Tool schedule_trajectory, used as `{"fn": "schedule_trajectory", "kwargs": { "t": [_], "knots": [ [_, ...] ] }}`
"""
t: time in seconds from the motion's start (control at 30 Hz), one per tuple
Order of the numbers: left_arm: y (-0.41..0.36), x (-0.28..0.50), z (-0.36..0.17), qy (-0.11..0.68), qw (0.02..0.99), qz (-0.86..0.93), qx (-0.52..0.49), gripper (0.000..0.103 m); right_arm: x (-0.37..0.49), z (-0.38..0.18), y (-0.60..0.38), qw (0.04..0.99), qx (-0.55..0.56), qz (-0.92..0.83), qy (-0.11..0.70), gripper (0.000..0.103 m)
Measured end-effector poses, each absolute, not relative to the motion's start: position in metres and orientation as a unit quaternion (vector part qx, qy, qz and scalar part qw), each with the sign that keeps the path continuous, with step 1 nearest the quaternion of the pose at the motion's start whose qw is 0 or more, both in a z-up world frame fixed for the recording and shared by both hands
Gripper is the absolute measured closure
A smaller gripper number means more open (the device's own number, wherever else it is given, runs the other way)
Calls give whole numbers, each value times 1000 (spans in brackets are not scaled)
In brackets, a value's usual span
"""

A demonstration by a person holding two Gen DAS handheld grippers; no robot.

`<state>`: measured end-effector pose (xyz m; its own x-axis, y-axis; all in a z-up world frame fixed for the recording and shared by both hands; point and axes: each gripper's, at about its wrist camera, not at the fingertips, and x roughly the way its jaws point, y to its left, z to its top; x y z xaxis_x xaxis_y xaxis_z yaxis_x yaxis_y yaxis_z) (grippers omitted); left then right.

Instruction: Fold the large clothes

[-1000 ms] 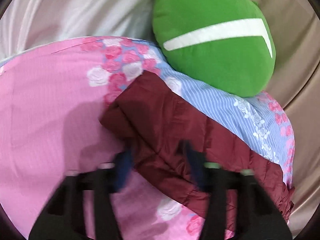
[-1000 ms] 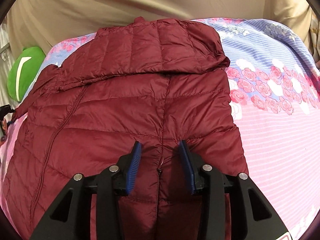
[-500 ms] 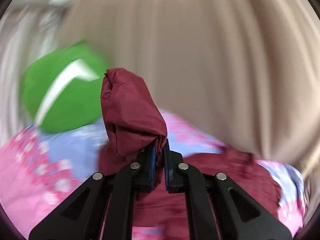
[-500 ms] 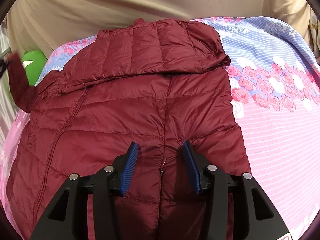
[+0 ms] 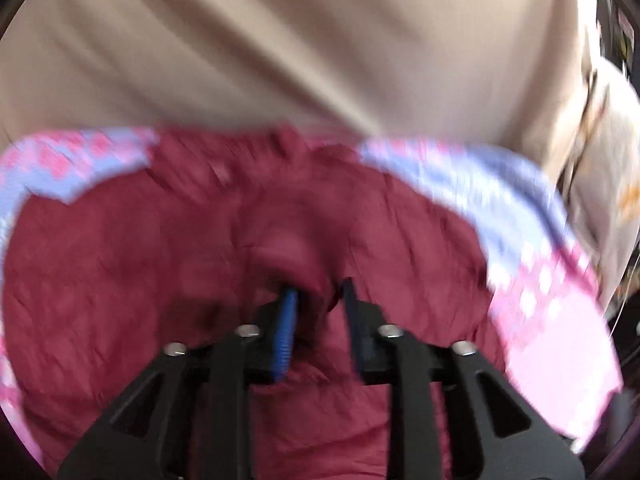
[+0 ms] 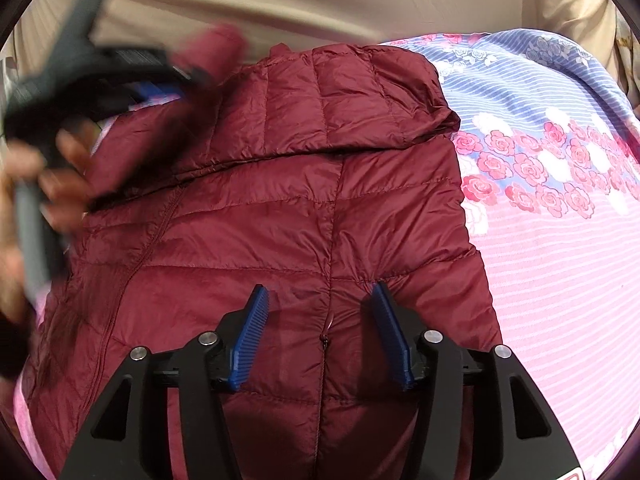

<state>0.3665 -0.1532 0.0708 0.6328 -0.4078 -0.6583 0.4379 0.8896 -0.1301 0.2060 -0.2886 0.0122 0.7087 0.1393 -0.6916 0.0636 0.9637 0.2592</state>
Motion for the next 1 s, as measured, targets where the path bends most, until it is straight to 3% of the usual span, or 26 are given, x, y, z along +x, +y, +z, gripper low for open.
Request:
{"fn": "schedule_trajectory", "kwargs": {
  "t": [0.03, 0.13, 0.17, 0.23, 0.47, 0.53, 0.67, 0.8, 0.87, 0.93, 0.97, 1.0],
  "knots": [
    [-161, 363, 57, 366, 900, -235, 28, 51, 206, 12, -290, 915, 134, 22, 380, 48],
    [-157, 351, 48, 363, 900, -241, 21, 34, 204, 14, -293, 916, 142, 24, 375, 45],
    [-150, 347, 50, 364, 898, -247, 12, 20, 203, 15, -295, 917, 145, 22, 371, 43],
    [-119, 338, 58, 360, 898, -249, -30, 7, 201, 17, -298, 918, 152, 17, 366, 42],
    [13, 342, 63, 378, 902, -157, -138, 5, 220, 54, -315, 906, 219, 56, 358, 31],
    [47, 352, 53, 394, 894, -122, -175, 5, 242, 66, -316, 900, 230, 75, 364, 23],
    [115, 363, 27, 419, 848, -91, -311, 5, 292, 74, -313, 898, 231, 51, 371, 23],
    [131, 366, 17, 419, 831, -102, -352, 5, 333, 62, -302, 888, 234, 49, 392, 23],
    [129, 369, 17, 418, 832, -105, -350, 5, 344, 54, -297, 888, 230, 25, 398, 30],
    [129, 374, 20, 414, 833, -106, -350, 6, 349, 50, -292, 885, 236, 17, 400, 59],
    [130, 379, 26, 410, 837, -101, -349, 10, 354, 50, -288, 880, 241, 25, 408, 80],
    [128, 383, 28, 408, 841, -96, -341, 15, 358, 52, -284, 876, 244, 31, 415, 94]
  ]
}}
